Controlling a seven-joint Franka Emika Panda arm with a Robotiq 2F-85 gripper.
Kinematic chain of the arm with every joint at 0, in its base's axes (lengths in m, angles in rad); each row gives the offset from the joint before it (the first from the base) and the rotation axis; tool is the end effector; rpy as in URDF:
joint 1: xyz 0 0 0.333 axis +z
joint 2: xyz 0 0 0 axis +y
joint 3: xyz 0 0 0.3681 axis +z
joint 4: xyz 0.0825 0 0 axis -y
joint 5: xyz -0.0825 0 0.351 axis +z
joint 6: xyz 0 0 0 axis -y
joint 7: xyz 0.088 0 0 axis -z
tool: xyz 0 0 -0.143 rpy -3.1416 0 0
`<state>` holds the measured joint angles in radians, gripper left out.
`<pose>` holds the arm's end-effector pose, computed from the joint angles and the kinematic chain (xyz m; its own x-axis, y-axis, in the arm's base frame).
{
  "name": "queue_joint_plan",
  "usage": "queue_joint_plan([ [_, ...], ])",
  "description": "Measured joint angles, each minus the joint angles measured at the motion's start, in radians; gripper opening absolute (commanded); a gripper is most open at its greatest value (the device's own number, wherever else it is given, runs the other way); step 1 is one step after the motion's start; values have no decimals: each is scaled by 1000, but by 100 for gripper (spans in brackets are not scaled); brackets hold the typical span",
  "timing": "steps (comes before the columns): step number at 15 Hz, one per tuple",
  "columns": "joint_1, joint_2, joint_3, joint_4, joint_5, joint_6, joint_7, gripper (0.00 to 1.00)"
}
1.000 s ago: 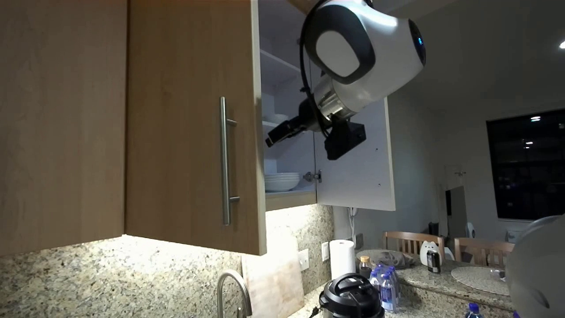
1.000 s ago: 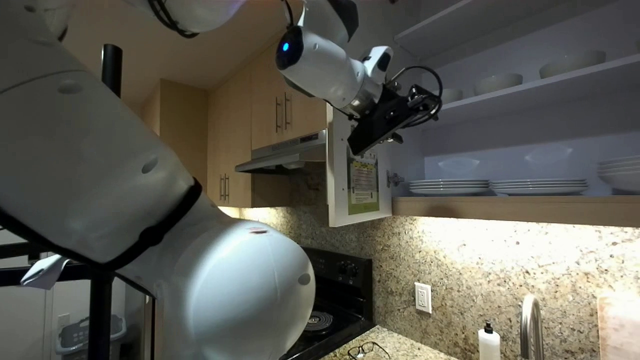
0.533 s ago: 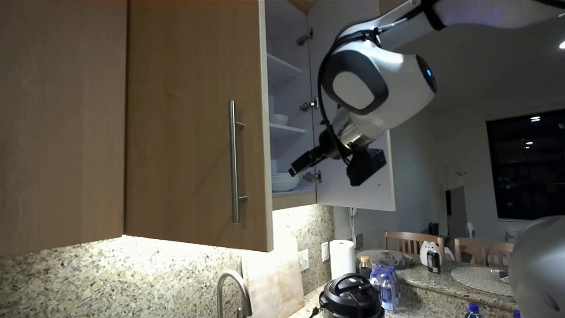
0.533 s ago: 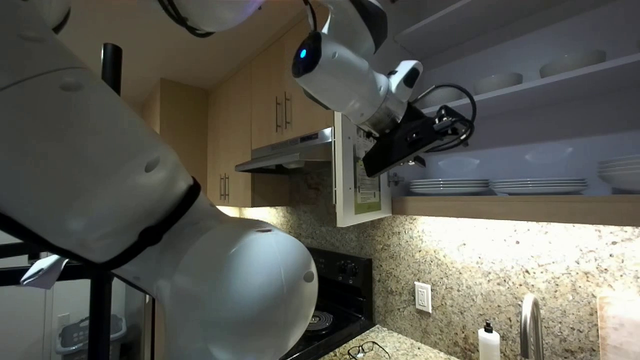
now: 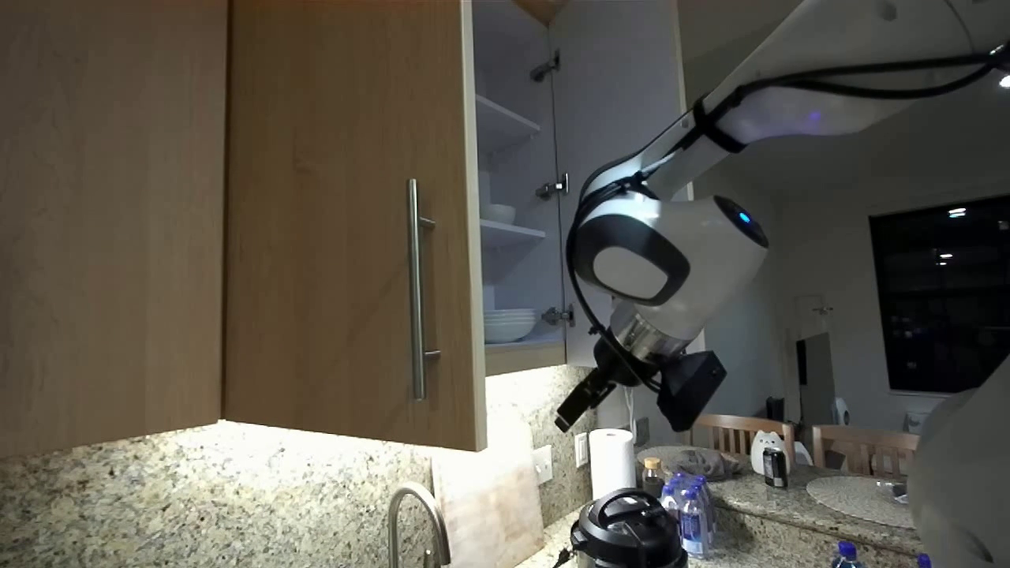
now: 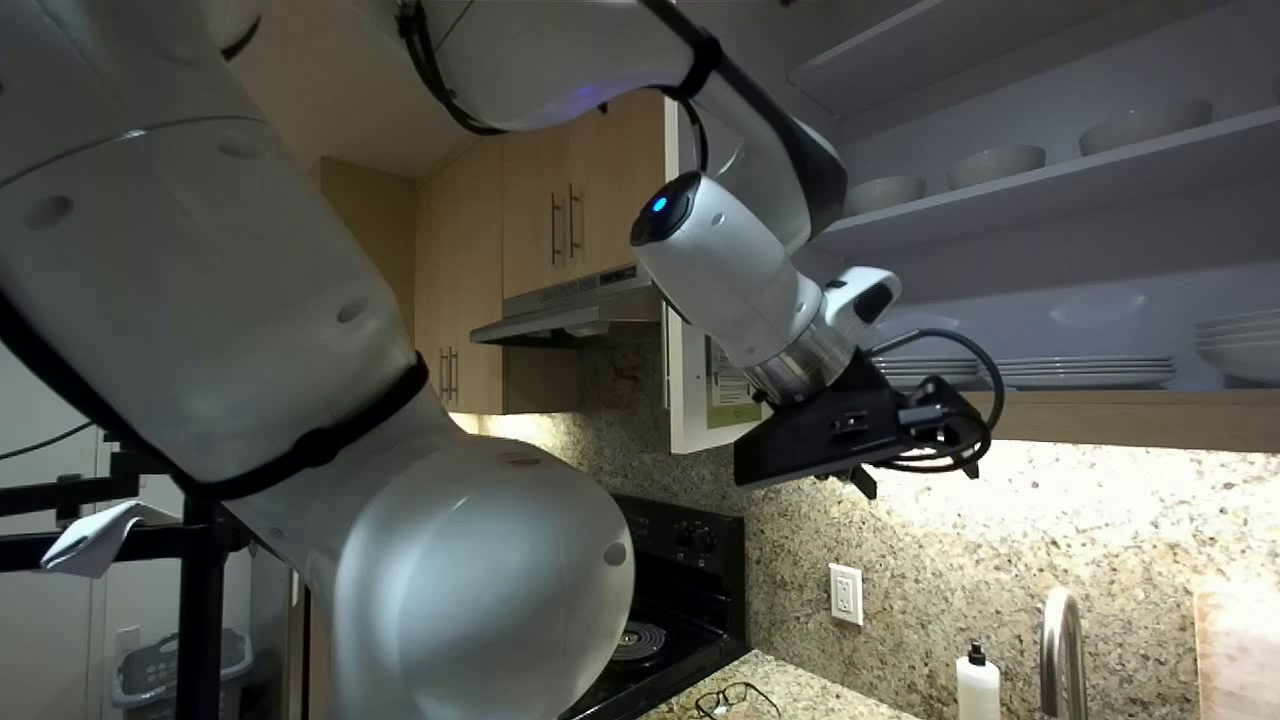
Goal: Open the top left cabinet door
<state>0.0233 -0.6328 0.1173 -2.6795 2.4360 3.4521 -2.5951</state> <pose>0.2587 -0.0439 0.4594 0.6464 0.2600 0.7173 0.0535 -0.9533 0.2973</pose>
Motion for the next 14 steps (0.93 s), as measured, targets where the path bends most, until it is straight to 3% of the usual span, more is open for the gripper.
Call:
queue_joint_plan([
  [6,-121,46,86,-44,1,0,0,100],
  [14,-133,21,106,-54,-1,0,0,100],
])
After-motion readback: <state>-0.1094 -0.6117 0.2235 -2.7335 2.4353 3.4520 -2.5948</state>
